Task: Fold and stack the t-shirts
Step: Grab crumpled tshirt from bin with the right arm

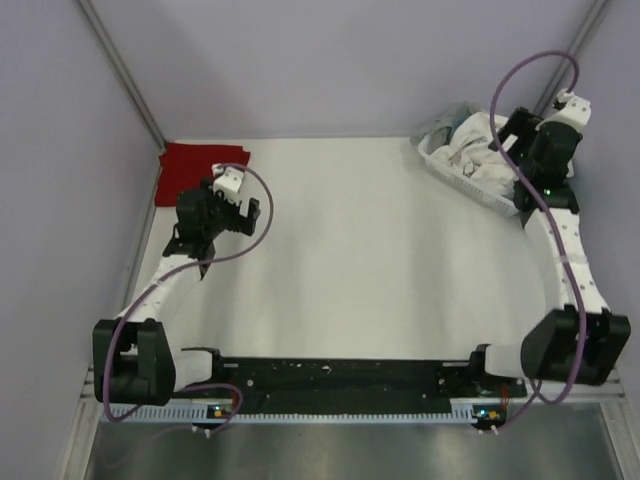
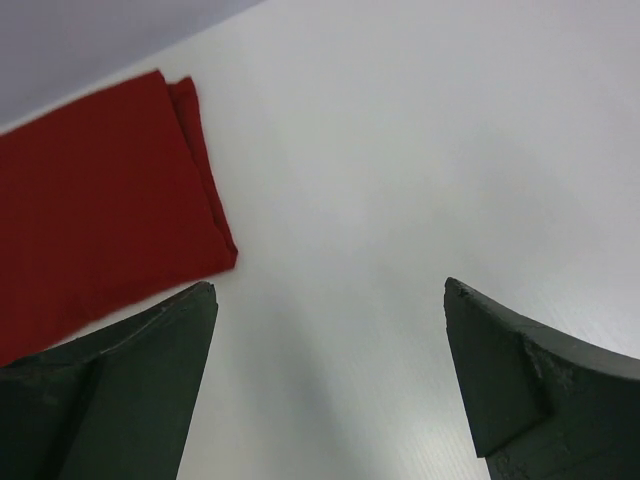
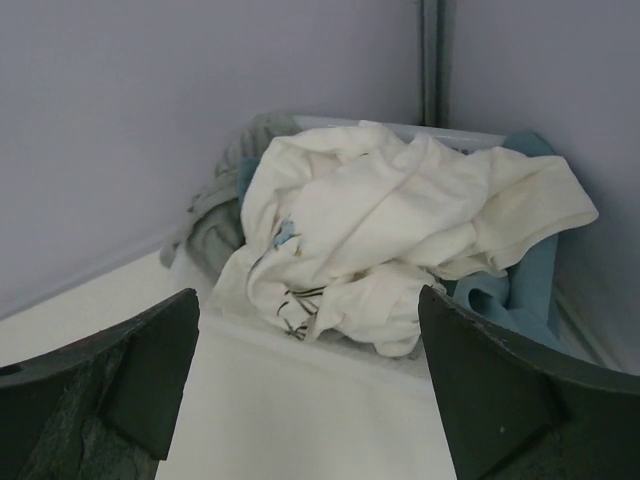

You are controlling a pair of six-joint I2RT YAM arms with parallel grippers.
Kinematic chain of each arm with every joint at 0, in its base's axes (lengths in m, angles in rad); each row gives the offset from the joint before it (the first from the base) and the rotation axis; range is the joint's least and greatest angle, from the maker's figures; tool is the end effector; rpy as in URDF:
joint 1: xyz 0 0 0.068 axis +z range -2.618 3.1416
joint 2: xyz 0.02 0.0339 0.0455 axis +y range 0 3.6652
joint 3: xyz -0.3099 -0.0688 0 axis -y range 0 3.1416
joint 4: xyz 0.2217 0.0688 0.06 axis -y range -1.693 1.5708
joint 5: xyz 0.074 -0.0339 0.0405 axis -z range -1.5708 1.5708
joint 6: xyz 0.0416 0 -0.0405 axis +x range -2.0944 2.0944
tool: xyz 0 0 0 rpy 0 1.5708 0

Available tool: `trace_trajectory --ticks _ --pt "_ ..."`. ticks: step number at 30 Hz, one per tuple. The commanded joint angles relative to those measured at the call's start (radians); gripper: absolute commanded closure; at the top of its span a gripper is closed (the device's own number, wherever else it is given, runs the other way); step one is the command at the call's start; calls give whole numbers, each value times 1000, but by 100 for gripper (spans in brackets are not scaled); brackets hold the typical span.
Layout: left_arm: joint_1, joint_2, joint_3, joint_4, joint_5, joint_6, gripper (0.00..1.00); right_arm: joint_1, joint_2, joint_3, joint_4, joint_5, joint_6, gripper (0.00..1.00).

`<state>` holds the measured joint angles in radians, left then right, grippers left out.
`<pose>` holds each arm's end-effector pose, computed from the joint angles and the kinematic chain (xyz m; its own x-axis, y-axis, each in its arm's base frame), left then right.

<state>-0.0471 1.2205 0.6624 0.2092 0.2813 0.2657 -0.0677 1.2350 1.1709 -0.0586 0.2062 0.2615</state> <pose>0.2398 -0.0229 0.2991 -0.2492 0.2643 -0.9317 0.3848 0.9099 0.1552 0.2557 -0.0259 0.4377 -0.0484 0.2569 -0.9652 0.2914 0.9280 0.2324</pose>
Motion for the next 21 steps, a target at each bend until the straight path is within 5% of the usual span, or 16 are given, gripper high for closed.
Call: trace_trajectory --ticks 1,13,15,18,21 --pt "1 43 172 -240 147 1 1 -98 287 211 -164 -146 53 13" --pt "-2 114 198 -261 168 -31 1 -99 759 708 -274 -234 -28 21" --pt "-2 117 200 -263 168 -28 1 -99 800 757 -323 -211 -39 39" --pt "-2 120 204 -271 161 -16 1 -99 804 773 -353 -145 -59 99" --pt "-4 126 213 -283 144 -14 1 -99 732 757 -343 -142 -94 100"
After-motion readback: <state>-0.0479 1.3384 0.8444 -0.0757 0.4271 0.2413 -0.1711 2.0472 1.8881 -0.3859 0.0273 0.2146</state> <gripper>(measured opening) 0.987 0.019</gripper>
